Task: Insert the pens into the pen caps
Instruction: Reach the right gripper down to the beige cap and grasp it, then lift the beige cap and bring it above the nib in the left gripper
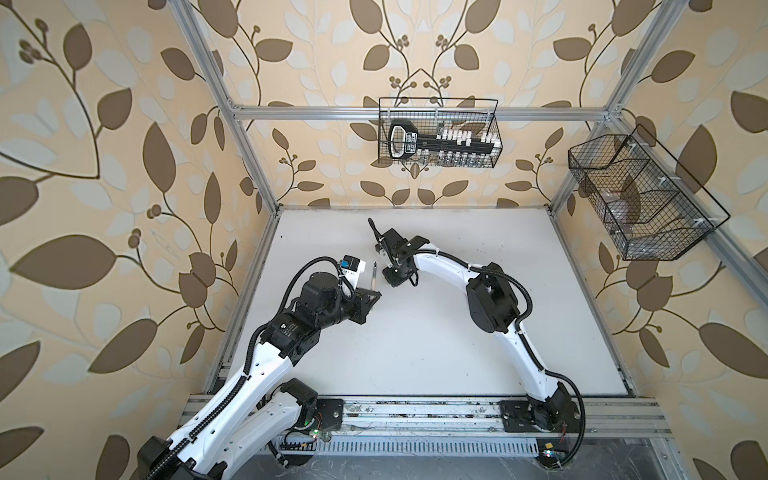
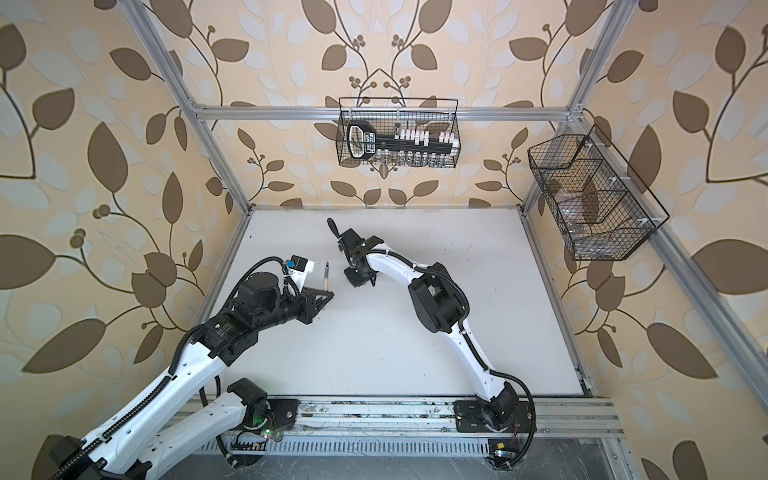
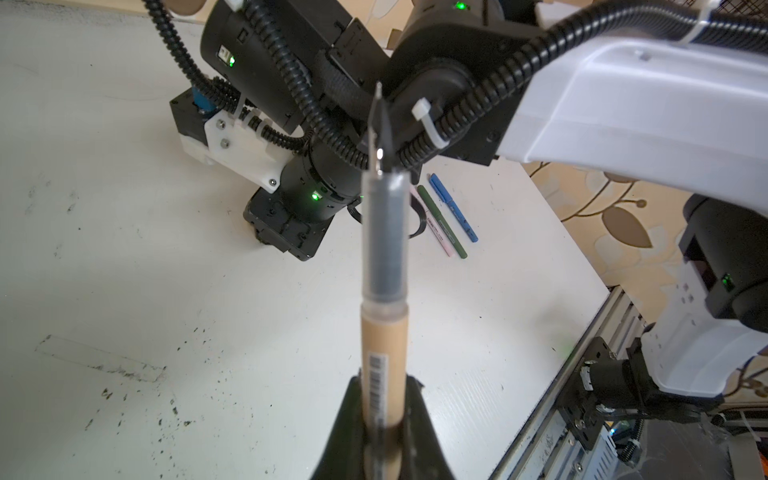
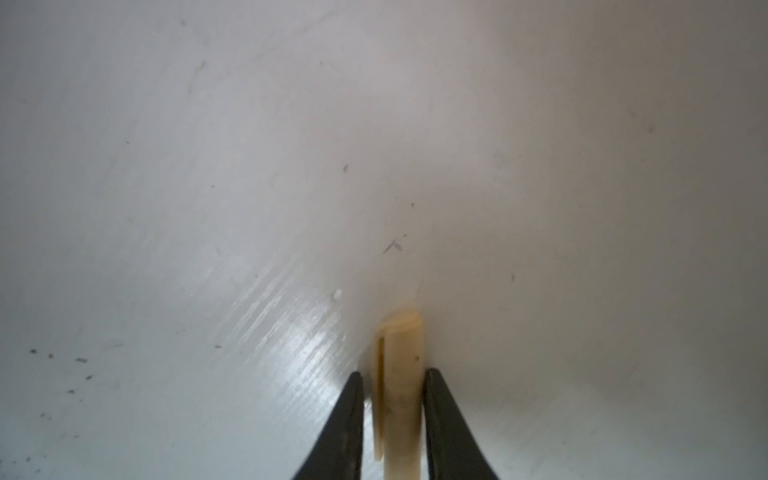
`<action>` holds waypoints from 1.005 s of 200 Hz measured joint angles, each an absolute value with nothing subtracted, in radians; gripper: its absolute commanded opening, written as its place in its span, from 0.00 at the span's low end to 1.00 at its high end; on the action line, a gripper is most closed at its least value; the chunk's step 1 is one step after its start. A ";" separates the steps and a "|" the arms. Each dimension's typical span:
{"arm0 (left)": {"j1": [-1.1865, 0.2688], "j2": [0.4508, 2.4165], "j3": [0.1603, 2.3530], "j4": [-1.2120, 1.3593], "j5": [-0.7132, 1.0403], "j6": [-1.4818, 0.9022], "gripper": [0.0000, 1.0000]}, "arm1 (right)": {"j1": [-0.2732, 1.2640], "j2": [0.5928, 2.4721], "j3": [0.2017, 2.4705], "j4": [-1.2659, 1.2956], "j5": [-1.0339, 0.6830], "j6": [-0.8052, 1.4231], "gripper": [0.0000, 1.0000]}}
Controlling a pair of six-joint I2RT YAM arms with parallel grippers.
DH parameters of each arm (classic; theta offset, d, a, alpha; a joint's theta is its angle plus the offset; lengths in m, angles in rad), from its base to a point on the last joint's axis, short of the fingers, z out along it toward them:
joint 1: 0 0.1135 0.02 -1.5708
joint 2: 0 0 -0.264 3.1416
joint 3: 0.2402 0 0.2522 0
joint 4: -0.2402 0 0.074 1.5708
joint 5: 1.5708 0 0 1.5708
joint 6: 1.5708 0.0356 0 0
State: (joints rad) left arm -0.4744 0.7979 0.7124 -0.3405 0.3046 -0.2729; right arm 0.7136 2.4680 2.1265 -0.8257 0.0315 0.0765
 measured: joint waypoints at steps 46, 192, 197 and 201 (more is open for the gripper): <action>-0.474 0.798 0.678 -0.301 0.305 -0.271 0.05 | 0.713 2.468 2.124 -0.812 0.030 0.078 0.15; -0.639 1.230 0.764 -0.071 0.437 -0.114 0.00 | 0.355 1.553 0.892 0.035 -0.442 0.431 0.16; -0.646 1.240 0.773 -0.068 0.440 -0.112 0.00 | 0.346 1.527 0.862 0.065 -0.458 0.453 0.16; -0.651 1.250 0.782 -0.063 0.443 -0.110 0.00 | 0.341 1.505 0.839 0.089 -0.471 0.471 0.16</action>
